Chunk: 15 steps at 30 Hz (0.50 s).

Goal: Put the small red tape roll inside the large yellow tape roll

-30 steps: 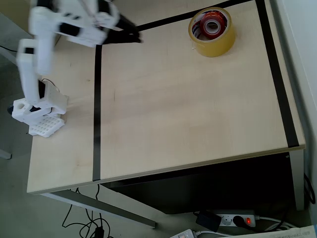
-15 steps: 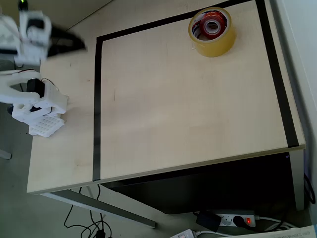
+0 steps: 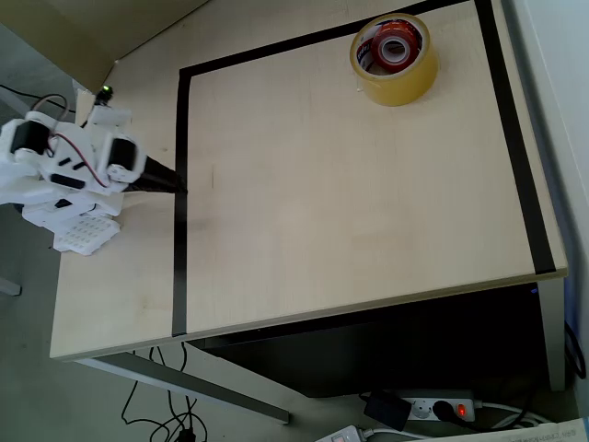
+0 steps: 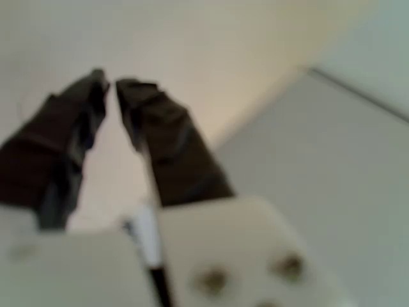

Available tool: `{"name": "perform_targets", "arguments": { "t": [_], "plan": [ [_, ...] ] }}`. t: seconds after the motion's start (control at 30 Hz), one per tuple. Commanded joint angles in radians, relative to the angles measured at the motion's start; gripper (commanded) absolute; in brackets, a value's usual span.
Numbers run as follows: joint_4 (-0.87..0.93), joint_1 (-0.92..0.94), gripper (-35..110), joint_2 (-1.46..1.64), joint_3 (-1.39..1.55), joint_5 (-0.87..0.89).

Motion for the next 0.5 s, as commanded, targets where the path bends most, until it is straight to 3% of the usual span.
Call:
{"name": "perform_targets", "arguments": {
  "t": [0.0, 0.27, 0.47],
  "plan": [
    [-0.017, 0.011, 0, 0.020, 0.095, 0.044],
    [0.057, -0.032, 0, 0.020, 0.117, 0.078],
    [0.057, -0.193, 0, 0.023, 0.117, 0.078]
  ]
}}
